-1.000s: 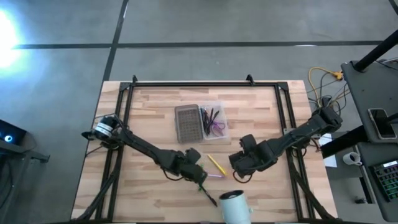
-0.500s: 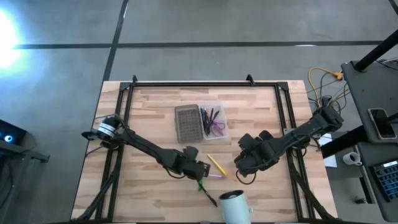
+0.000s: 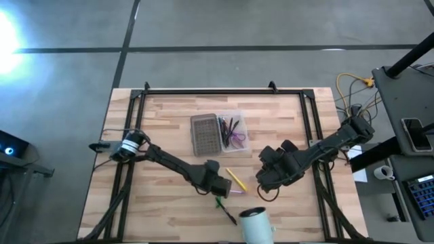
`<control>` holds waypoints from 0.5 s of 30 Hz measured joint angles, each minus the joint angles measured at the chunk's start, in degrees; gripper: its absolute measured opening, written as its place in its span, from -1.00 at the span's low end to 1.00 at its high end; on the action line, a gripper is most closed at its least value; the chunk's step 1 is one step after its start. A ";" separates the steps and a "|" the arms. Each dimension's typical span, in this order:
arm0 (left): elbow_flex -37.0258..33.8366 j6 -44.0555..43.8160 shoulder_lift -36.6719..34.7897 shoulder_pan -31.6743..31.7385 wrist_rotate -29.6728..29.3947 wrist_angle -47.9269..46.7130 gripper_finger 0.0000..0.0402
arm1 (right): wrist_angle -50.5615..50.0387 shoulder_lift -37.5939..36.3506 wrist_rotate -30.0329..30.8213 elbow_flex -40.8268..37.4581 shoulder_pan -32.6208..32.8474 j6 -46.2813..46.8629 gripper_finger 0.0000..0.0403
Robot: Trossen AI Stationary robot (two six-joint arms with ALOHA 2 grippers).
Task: Pick & place school supplies into a supply box
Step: Put the green pen into the gray supply box
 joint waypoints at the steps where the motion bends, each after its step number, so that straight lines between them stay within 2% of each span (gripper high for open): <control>1: 0.02 0.75 0.11 0.05 0.71 0.33 -0.29 | -0.02 0.00 0.19 0.00 0.00 0.00 -0.15; 5: -0.27 1.18 0.13 0.01 1.96 4.79 -0.29 | -0.02 0.00 1.33 -0.07 -0.23 0.60 -0.15; 15: -0.18 1.29 -0.57 0.03 -0.12 4.85 -0.29 | -0.02 0.00 1.31 -0.22 -1.51 1.18 -0.15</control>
